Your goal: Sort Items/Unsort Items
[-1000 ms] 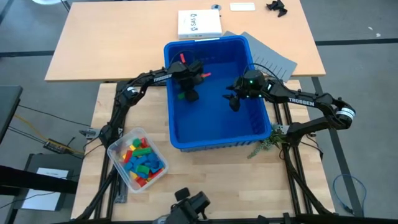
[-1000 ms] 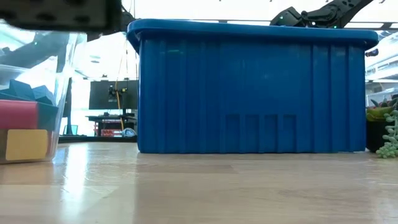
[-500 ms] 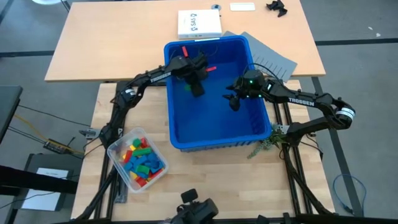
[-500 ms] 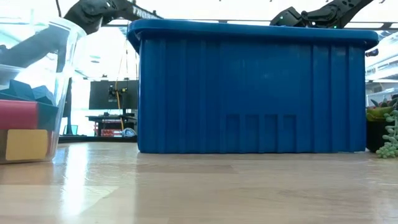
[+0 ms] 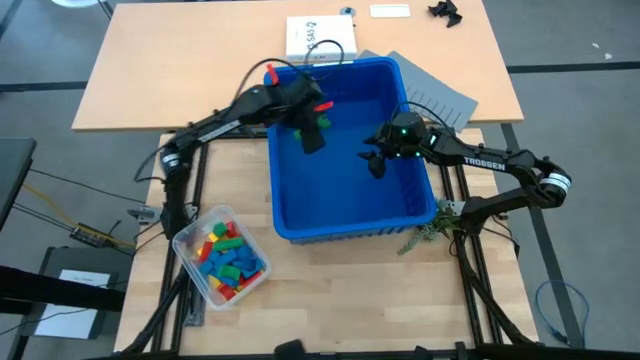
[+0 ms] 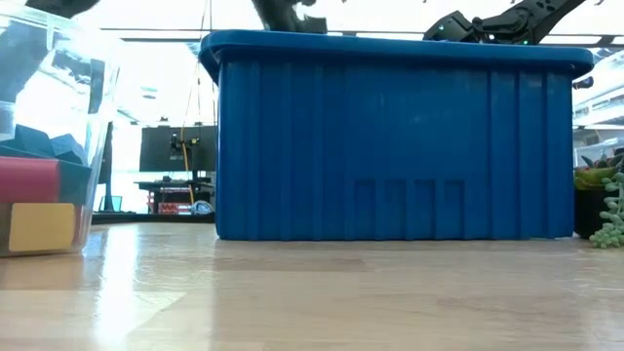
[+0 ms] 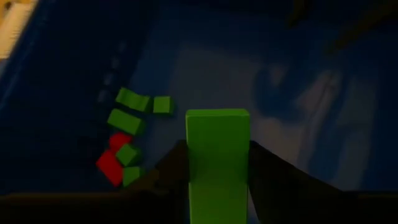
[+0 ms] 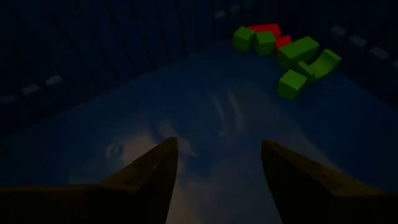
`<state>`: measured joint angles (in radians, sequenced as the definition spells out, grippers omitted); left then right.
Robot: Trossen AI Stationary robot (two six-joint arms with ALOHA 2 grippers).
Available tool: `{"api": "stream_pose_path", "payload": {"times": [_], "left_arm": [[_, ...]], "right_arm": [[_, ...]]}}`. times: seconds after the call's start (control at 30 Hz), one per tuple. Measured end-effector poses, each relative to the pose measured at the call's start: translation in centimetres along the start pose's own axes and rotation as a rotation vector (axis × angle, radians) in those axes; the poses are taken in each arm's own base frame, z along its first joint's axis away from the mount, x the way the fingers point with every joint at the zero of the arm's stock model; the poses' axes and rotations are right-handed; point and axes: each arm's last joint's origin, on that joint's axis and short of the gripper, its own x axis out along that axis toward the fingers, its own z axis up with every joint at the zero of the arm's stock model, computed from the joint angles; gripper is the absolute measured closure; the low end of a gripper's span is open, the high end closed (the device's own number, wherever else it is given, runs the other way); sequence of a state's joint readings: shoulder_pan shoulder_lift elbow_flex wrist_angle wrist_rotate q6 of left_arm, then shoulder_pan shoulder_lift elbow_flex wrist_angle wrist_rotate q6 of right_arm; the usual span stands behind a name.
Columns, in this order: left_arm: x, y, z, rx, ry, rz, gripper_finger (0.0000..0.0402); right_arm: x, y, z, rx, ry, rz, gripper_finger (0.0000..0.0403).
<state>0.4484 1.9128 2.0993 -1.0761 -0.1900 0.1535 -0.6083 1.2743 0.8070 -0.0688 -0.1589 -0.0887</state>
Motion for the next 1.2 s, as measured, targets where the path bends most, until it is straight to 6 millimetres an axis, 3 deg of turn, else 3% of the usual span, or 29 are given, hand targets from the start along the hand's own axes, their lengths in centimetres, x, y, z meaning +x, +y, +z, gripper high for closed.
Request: {"api": "stream_pose_path", "payload": {"times": [0.17, 0.33, 0.57, 0.7, 0.9, 1.2], "left_arm": [[-4.9, -1.0, -1.8, -0.035, -0.049, 0.01, 0.0265], [-9.5, -2.4, -5.1, -0.111, -0.097, -0.014, 0.0265], [-13.3, -4.7, -11.2, -0.224, -0.121, -0.003, 0.0265], [-13.8, -6.5, -14.4, -0.27, -0.11, -0.036, 0.0265], [-12.4, -10.2, -18.6, -0.285, -0.005, -0.13, 0.0265], [-10.7, -14.2, -23.2, -0.252, 0.214, -0.254, 0.0265]], "right_arm": [[0.0, 0.0, 0.0, 0.016, 0.0, 0.0, 0.0173], [0.0, 0.0, 0.0, 0.037, 0.001, 0.0, 0.0173], [0.0, 0.0, 0.1, 0.043, -0.005, -0.001, 0.0173], [0.0, 0.0, 0.1, 0.042, -0.008, -0.001, 0.0173], [0.0, 0.0, 0.1, 0.042, -0.008, -0.001, 0.0173], [0.0, 0.0, 0.1, 0.033, -0.008, -0.001, 0.0173]]}}
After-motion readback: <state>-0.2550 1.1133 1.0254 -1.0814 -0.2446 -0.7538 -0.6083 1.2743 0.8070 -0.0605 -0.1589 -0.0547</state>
